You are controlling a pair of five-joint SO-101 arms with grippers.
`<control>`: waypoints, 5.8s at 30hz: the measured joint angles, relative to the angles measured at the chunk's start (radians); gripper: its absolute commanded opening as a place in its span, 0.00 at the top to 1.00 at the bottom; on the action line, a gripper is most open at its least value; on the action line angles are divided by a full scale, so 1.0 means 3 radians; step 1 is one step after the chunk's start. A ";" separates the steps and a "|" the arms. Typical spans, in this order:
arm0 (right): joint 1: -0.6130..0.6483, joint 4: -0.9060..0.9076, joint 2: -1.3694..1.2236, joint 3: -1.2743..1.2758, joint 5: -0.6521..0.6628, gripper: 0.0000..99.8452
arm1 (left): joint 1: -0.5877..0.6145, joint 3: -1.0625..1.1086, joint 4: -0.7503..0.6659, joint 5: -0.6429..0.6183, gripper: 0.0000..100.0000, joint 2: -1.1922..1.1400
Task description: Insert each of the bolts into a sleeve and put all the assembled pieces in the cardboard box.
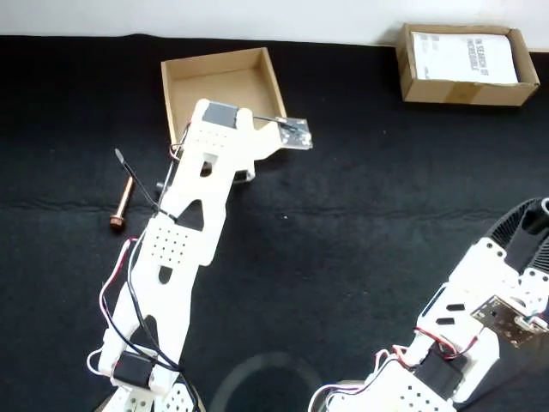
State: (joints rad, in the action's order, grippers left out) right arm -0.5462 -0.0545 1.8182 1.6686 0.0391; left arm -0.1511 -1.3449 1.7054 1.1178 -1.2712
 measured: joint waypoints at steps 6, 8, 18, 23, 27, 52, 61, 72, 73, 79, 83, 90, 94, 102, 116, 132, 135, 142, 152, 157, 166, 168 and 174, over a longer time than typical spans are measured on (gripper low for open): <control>0.0297 0.0036 0.0000 0.0000 0.0000 0.99 | -0.0036 -0.0394 0.0164 -0.0803 0.99 -0.0026; 0.0486 0.0159 0.0000 0.0000 0.0000 0.99 | -0.0061 -0.0491 0.0174 -0.1294 0.99 0.0072; 0.1176 0.0660 0.0000 0.0000 0.0000 0.99 | -0.0297 -0.0716 0.0199 -0.2685 0.99 0.1079; 0.1703 0.0660 0.0000 0.0000 0.0000 0.99 | -0.0297 -0.0905 0.0199 -0.2716 0.99 0.1504; 0.2189 0.0660 0.0000 0.0000 0.0000 0.99 | -0.0286 -0.0921 0.0205 -0.2721 0.99 0.1990; 0.2762 0.0660 0.0000 0.0000 0.0000 0.99 | -0.0041 0.1565 0.0220 -0.2721 0.99 0.6045; 0.3079 0.0660 0.0000 0.0000 0.0000 0.99 | -0.0046 0.3596 -0.0440 -0.2966 0.99 0.6828; 0.3386 0.0660 0.0000 0.0000 0.0000 0.99 | -0.0522 0.5391 -0.2583 -0.4624 0.99 0.6925; 0.3386 0.0660 0.0000 0.0000 0.0000 0.99 | -0.0588 0.5457 -0.2690 -0.4741 0.99 0.6925; 0.3386 0.0660 0.0000 0.0000 0.0000 0.99 | -0.0936 0.5631 -0.2859 -0.5299 0.99 0.6925; 0.3386 0.0660 0.0000 0.0000 0.0000 0.99 | -0.0962 0.5708 -0.2982 -0.5508 0.99 0.6920; 0.3386 0.0660 0.0000 0.0000 0.0000 0.99 | -0.0962 0.5708 -0.3509 -0.5544 0.99 0.6920; 0.3386 0.0660 0.0000 0.0000 0.0000 0.99 | -0.0962 0.5708 -0.3693 -0.5544 0.99 0.6879; 0.3386 0.0660 0.0000 0.0000 0.0000 0.99 | -0.1043 0.5841 -0.3703 -0.5519 0.99 0.6818; 0.3391 0.0665 -0.0005 0.0000 0.0000 0.99 | -0.1381 0.6086 -0.3713 -0.5120 0.99 0.6813; 0.3391 0.0665 -0.0005 0.0000 0.0000 0.99 | -0.1335 0.6143 -0.4035 -0.5120 0.99 0.6644; 0.3391 0.0665 -0.0005 0.0000 0.0000 0.99 | -0.1335 0.6143 -0.4035 -0.5115 0.99 0.6634; 0.3391 0.0665 -0.0005 0.0000 0.0000 0.99 | -0.1335 0.6148 -0.3882 -0.5120 0.99 0.6634; 0.3391 0.0665 -0.0005 0.0000 0.0000 0.99 | -0.1335 0.6148 -0.3708 -0.5125 0.99 0.6639; 0.3386 0.0665 -0.0005 0.0000 0.0000 0.99 | -0.1335 0.6148 -0.3708 -0.5125 0.99 0.6639; 0.3171 0.0665 -0.0005 0.0000 0.0005 0.99 | -0.1437 0.6168 -0.3488 -0.5115 0.99 0.6772; 0.3171 0.0665 -0.0005 0.0000 0.0010 0.99 | -0.1463 0.6173 -0.3432 -0.5109 0.99 0.6772; 0.3248 0.0685 -0.0010 0.0000 0.0010 0.99 | -0.1463 0.6245 -0.3447 -0.5109 0.99 0.6813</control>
State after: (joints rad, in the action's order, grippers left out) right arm 0.4281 0.1511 1.8151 1.6686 0.0422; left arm -0.5900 0.5286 0.6713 -0.4150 0.7725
